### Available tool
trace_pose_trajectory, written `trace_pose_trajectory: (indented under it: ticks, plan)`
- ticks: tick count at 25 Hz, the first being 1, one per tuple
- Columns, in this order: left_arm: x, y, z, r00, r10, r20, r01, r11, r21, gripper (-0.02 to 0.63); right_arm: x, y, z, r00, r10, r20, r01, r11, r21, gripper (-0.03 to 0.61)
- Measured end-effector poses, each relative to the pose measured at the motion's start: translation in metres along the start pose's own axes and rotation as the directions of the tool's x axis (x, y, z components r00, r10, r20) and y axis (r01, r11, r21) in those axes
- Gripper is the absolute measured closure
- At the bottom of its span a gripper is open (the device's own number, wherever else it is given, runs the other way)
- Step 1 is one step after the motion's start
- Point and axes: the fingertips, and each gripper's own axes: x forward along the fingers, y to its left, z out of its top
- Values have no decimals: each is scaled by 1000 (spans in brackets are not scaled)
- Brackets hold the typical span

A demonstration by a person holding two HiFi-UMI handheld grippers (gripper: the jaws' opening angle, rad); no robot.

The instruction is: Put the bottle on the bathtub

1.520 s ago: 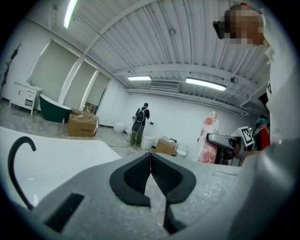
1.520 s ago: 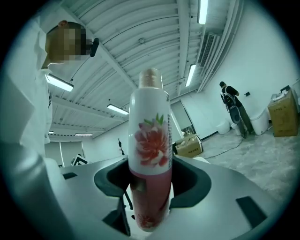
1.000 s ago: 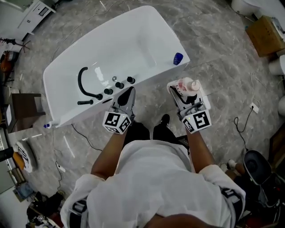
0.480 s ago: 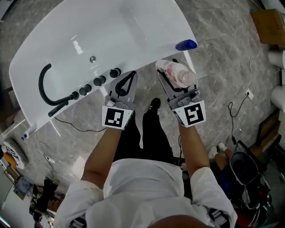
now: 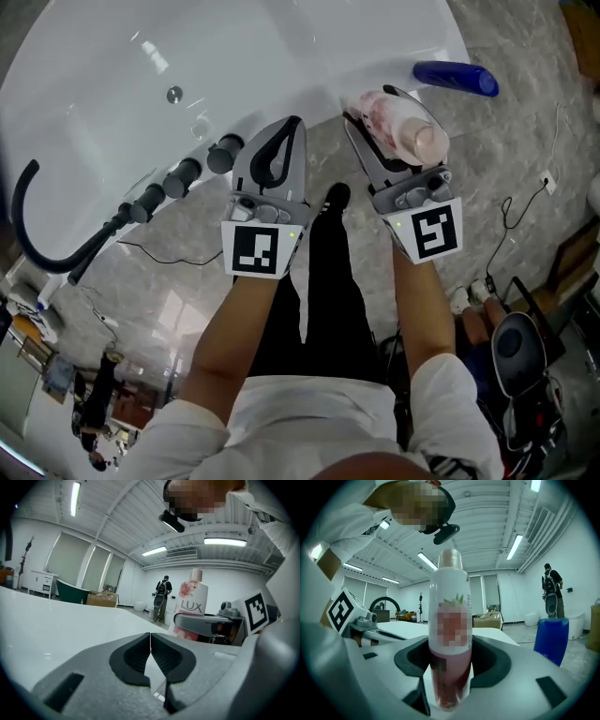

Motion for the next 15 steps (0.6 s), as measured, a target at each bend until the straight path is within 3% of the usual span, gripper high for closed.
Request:
trace_pose_trajectory:
  ticks: [7,15]
  plan:
    - [14,27,-12,993,103,51,-103,995,-9,598,19,2,-33,1000,9,13,-10,1000,15,347]
    - [10,25,-21,993,106,48,-104,994,-39,598,29,11,-48,1000,28,-4,-28,999,16,347]
